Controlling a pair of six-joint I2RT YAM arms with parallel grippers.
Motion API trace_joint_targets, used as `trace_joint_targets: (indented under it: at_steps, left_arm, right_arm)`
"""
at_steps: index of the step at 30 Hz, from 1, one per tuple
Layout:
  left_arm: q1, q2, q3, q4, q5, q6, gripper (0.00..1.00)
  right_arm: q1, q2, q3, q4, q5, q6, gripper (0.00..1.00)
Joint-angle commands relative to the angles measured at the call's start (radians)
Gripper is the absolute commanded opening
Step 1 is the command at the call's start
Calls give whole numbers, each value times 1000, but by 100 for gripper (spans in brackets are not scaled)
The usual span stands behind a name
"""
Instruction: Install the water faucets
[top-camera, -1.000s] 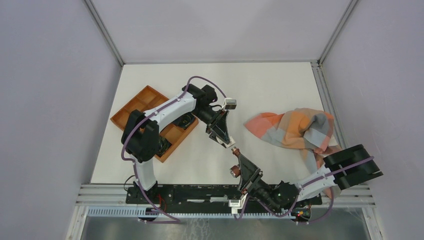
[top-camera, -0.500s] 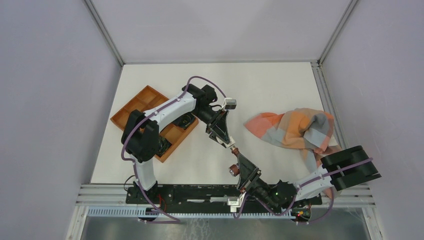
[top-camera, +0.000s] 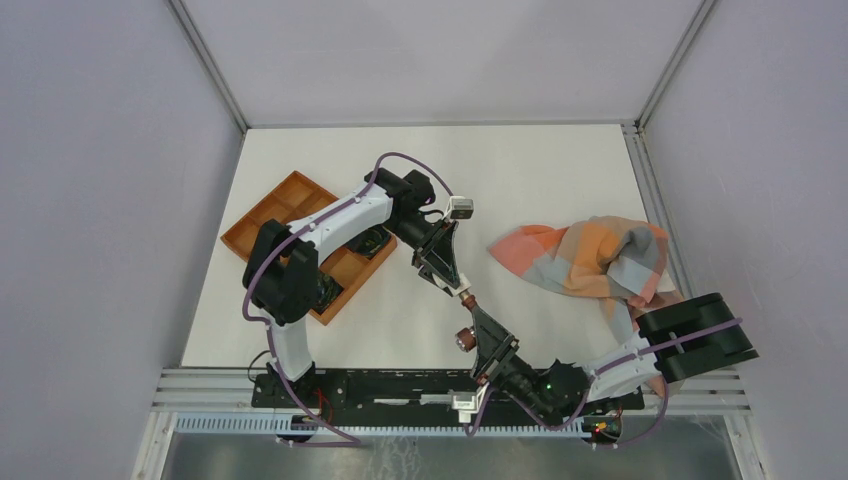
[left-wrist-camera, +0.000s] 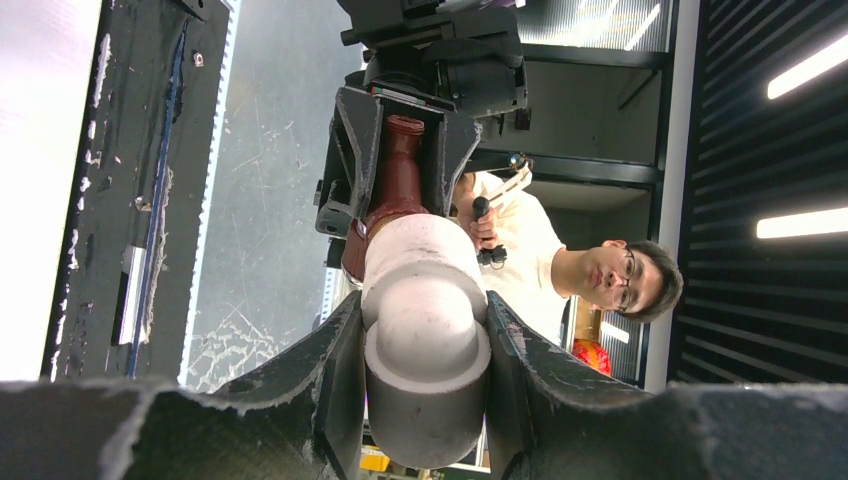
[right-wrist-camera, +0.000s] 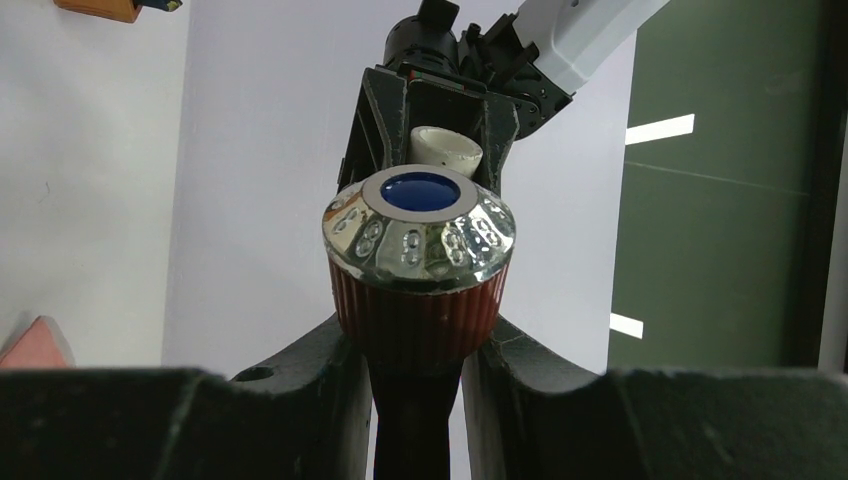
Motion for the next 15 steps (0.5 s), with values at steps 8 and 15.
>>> trace_joint_targets:
  at_steps: [8,15]
  left_arm:
    - [-17,-60,3,-8,45,10,2]
    - [-27,-51,6,-8,37,6,2]
  right_arm:
    - [-23,-11,33,305,-17,-35,0]
    - [-23,2,42,326,-37,-44,0]
